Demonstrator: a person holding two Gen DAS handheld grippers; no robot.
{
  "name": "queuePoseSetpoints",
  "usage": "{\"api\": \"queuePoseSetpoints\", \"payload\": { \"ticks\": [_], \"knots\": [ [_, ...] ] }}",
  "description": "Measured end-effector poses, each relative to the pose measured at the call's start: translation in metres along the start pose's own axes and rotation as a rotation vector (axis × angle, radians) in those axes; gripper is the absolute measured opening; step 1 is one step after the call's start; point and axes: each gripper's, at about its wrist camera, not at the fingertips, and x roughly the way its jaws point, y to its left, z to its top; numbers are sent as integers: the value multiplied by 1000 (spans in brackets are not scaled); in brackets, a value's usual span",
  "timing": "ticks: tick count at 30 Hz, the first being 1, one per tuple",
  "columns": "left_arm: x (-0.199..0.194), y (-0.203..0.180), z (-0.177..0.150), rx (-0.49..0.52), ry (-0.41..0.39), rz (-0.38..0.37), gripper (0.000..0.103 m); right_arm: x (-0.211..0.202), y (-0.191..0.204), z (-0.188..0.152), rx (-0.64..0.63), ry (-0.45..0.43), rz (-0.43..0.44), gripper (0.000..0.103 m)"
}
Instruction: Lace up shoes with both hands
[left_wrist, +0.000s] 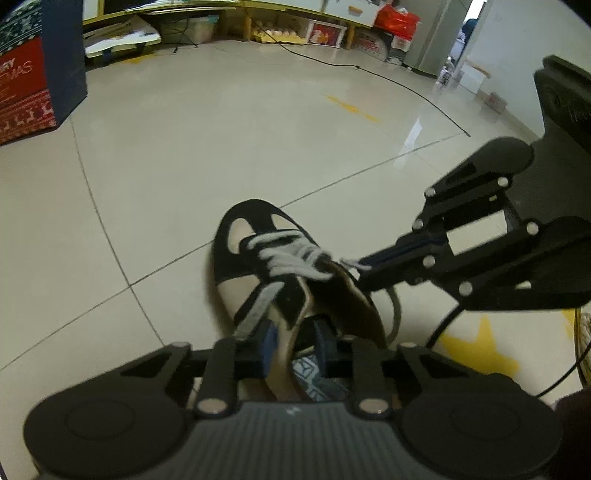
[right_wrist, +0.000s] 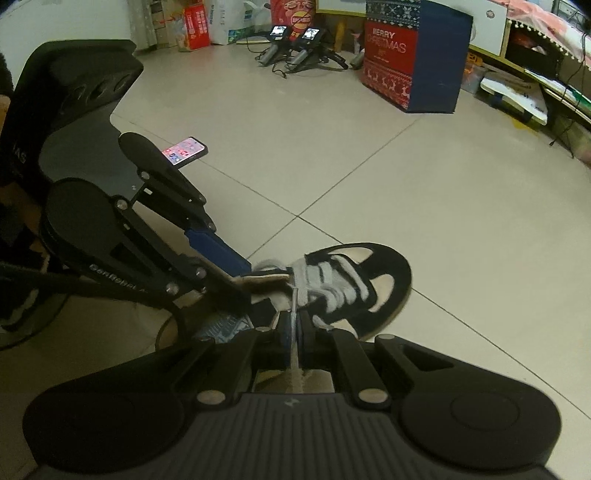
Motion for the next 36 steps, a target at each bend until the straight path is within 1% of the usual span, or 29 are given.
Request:
{"api": "queuePoseSetpoints", "payload": {
  "ticks": [1, 4, 7, 10, 16, 19, 27, 31, 36],
  "knots": [
    [0, 2, 0, -7, -1, -2, 15, 2, 0, 1, -2, 0, 3, 4],
    [-1, 7, 0, -33, -8, -22, 14, 7, 3, 1, -6, 0, 9, 4],
    [-4, 19, -2, -116, -20, -55, 14, 12, 8, 0, -32, 1, 6, 4],
    [-2, 40, -3, -277, -11, -116, 14, 15, 13, 0, -70, 6, -3, 4],
    [12, 75, -10, -601, 59, -205, 14, 20, 18, 4, -104, 10, -8, 4],
    [17, 83, -14, -692, 77, -228, 14, 21, 19, 5, -118, 8, -8, 4],
    [24, 86, -15, -724, 90, -252, 15, 27, 22, 13, -124, 1, 6, 4],
    [27, 87, -14, -726, 92, -255, 17, 33, 27, 18, -155, 16, 15, 4],
    [29, 88, -13, -725, 97, -257, 18, 39, 28, 21, -159, 33, 17, 4]
  ]
}}
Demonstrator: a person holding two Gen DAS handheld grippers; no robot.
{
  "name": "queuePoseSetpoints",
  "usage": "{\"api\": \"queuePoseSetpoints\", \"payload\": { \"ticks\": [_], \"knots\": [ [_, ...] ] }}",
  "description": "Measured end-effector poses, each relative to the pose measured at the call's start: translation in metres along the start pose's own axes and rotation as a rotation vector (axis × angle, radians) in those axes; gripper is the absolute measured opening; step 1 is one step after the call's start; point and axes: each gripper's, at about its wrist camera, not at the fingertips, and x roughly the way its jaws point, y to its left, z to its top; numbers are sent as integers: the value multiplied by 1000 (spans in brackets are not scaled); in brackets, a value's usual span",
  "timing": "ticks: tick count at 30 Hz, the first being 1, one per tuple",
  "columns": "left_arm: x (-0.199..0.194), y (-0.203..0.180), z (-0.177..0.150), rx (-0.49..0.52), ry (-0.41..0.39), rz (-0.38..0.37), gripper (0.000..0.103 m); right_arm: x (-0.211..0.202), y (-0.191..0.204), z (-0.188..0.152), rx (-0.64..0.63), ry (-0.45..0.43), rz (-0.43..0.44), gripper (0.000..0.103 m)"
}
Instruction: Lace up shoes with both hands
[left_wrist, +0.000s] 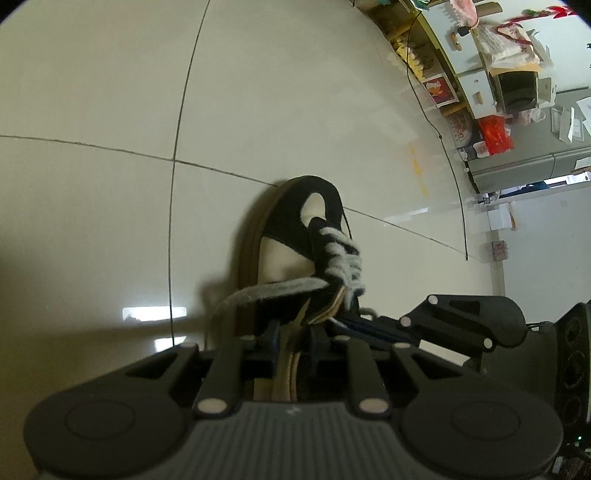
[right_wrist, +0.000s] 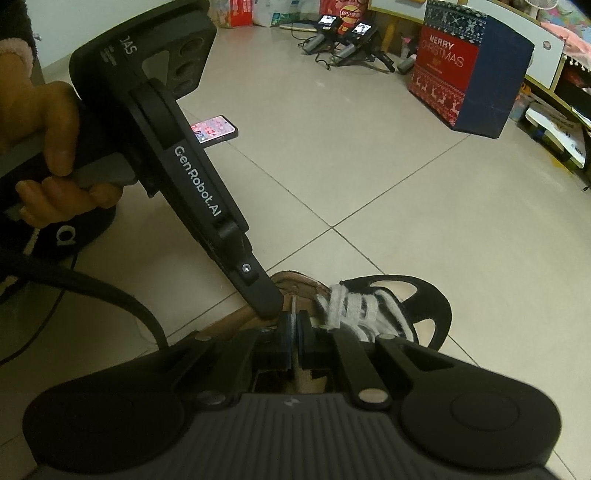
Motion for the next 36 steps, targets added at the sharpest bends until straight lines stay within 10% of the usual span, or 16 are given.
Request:
{"api": "queuePoseSetpoints", "payload": {
  "ticks": [22, 36],
  "knots": [
    [1, -1, 3, -2, 20, -6, 23, -4, -1, 0, 62, -49, 1, 4],
    [-11, 13, 11, -79, -2, -160, 21, 3, -5, 1, 113, -82, -2, 4]
  ]
}}
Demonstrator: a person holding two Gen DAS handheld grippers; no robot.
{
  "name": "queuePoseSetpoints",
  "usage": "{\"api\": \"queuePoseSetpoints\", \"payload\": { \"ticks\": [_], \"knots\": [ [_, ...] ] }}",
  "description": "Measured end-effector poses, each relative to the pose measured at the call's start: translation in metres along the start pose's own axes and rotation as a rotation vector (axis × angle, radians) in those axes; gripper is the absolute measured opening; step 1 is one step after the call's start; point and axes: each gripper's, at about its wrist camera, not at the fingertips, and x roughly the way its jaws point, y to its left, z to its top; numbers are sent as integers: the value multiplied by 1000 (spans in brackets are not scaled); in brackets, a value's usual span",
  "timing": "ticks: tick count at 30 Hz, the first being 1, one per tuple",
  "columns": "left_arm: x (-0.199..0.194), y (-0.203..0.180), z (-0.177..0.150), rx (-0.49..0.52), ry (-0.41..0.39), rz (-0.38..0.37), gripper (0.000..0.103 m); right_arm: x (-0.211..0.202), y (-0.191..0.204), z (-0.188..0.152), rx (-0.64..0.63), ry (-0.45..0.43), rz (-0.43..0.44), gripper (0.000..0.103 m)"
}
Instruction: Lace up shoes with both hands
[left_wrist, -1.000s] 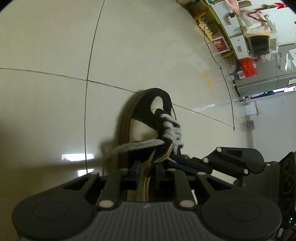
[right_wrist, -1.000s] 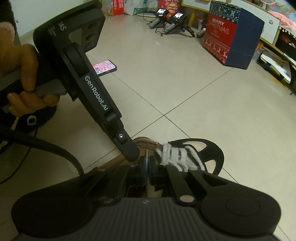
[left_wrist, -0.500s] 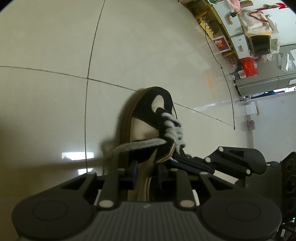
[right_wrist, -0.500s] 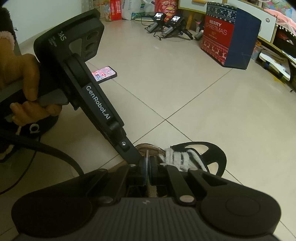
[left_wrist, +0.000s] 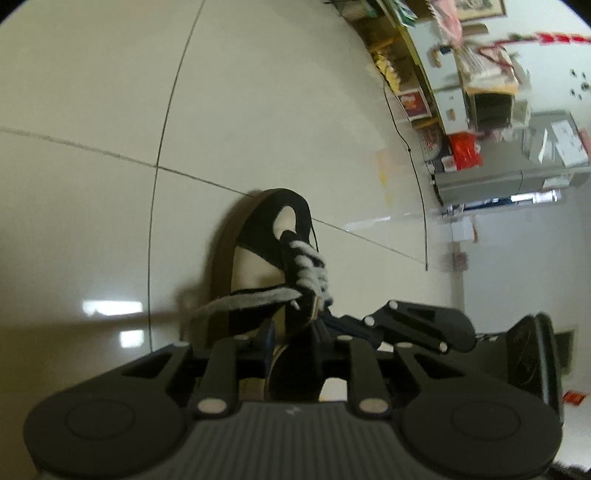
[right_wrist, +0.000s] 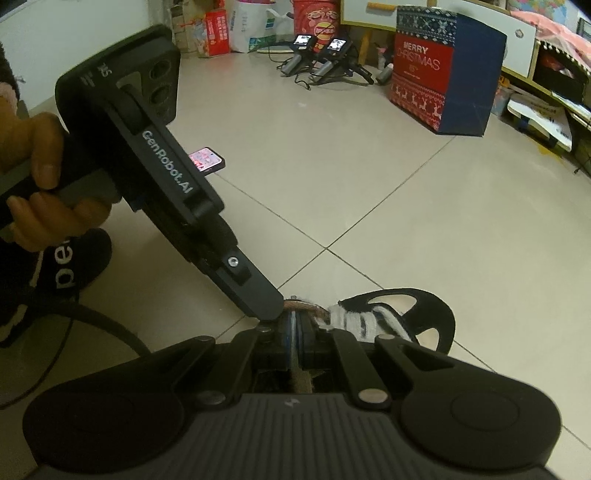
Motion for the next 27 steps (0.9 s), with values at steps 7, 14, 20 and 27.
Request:
{"api": "queuePoseSetpoints", "payload": {
  "ticks": [7, 14, 20, 27],
  "knots": [
    [2, 1, -5, -58, -36, -26, 21, 0, -5, -1, 35, -10, -1, 4],
    [-6, 4, -3, -140, -85, -76, 20, -1, 1, -2, 32, -16, -20, 4],
    [3, 6, 1, -151, -85, -56, 20, 3, -1, 0, 44, -14, -10, 4],
    [9, 6, 2, -197, -117, -37, 10, 4, -2, -1, 59, -13, -4, 4]
  ]
}}
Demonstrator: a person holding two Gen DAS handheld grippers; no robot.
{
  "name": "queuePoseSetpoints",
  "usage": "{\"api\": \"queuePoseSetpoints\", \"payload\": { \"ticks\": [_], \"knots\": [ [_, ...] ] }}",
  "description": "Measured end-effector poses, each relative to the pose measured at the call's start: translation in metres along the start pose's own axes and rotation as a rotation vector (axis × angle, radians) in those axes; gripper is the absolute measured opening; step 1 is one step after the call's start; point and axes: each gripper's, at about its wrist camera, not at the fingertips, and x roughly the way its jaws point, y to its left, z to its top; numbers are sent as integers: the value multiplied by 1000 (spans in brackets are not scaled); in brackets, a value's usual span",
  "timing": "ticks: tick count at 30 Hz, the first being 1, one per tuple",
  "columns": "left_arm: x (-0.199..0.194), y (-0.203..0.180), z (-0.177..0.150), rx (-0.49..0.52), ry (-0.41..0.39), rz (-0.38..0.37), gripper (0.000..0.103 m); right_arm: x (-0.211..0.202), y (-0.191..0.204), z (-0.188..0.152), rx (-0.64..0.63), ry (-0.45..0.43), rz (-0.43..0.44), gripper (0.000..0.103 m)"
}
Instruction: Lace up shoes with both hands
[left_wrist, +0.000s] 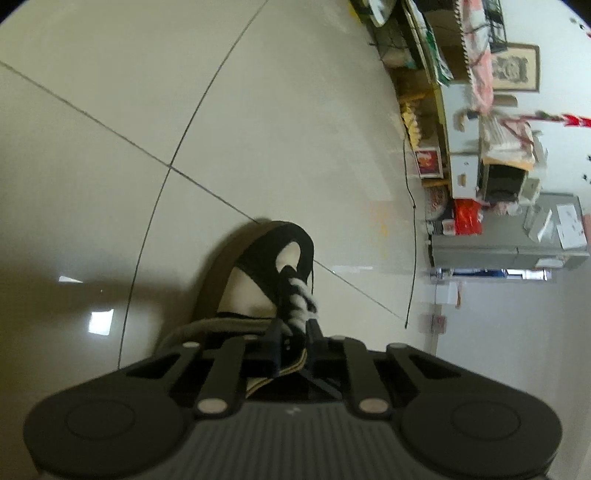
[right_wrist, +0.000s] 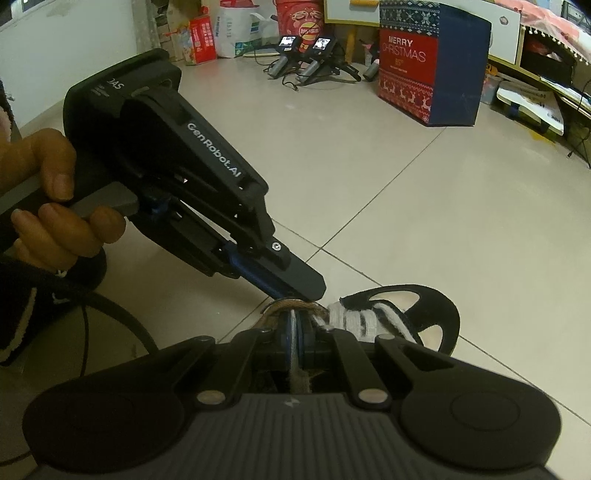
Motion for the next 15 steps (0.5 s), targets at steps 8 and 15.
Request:
{"api": "queuePoseSetpoints", "payload": {
  "ticks": [8, 15],
  "knots": [
    [-6, -5, -3, 24, -14, 37, 3, 1, 5, -2, -3, 1, -32, 5],
    [1, -11, -1, 73, -11, 58, 6, 5, 0, -1, 42, 16, -15, 5]
  ]
}}
